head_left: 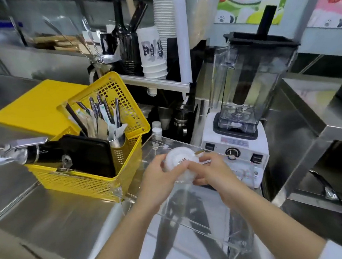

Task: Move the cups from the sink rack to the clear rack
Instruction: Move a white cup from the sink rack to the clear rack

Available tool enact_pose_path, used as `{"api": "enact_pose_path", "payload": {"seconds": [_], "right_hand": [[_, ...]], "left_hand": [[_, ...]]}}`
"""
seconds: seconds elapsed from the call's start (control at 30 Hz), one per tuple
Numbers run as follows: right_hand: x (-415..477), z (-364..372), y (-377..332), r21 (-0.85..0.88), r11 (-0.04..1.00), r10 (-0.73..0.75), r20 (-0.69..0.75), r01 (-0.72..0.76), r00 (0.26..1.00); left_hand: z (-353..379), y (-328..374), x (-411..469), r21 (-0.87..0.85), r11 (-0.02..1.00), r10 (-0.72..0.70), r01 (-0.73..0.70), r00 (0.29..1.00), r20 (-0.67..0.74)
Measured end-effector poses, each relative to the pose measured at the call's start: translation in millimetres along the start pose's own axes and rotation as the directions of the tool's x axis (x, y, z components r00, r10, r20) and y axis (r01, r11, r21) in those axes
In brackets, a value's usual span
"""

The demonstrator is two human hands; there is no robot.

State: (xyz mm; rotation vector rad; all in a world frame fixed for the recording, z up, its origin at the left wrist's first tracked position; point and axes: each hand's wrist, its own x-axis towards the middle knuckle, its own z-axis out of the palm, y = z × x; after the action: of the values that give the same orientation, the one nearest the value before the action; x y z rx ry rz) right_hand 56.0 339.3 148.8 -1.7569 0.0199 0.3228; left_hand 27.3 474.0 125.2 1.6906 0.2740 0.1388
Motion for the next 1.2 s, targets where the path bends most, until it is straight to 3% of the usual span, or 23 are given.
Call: {"api": "enact_pose_path", "payload": {"seconds": [0.2, 0.37, 0.67, 0.8, 0.97, 1.1, 1.2], "right_hand": [[27, 20, -12, -0.084, 0.996, 0.001, 0.063, 0.004, 0.998], [49, 34, -15, -0.119, 0.993, 0.019, 0.159, 0.000, 0.987], [62, 34, -3, -0.363, 0.931, 0.026, 0.154, 0.032, 0.988], [55, 9, -12, -0.347, 0.934, -0.015, 0.203, 0.086, 0.979], [28, -51, -15, -0.447, 0.838, -0.250, 0.194, 0.312, 0.949], [1, -122, 0, -0.613, 0.709, -0.331, 0.148, 0.349, 0.932], [-24, -179, 23, -0.650, 0.712, -0.304, 0.056, 0.266, 0.951]], "left_hand": [[-19, -4, 38, 0.023, 0.996, -0.082, 0.085, 0.991, -0.110], [-27, 2, 54, 0.177, 0.978, -0.073, 0.107, 0.980, -0.188], [-23, 1, 58, 0.334, 0.929, -0.107, 0.161, 0.979, -0.174], [-12, 14, 43, 0.612, 0.790, 0.125, 0.037, 0.967, -0.220], [46, 45, 19, 0.717, 0.643, 0.379, -0.269, 0.925, 0.007], [106, 54, 6, 0.682, 0.609, 0.382, -0.405, 0.903, 0.196], [160, 58, -12, 0.614, 0.645, 0.340, -0.455, 0.890, 0.303]]}}
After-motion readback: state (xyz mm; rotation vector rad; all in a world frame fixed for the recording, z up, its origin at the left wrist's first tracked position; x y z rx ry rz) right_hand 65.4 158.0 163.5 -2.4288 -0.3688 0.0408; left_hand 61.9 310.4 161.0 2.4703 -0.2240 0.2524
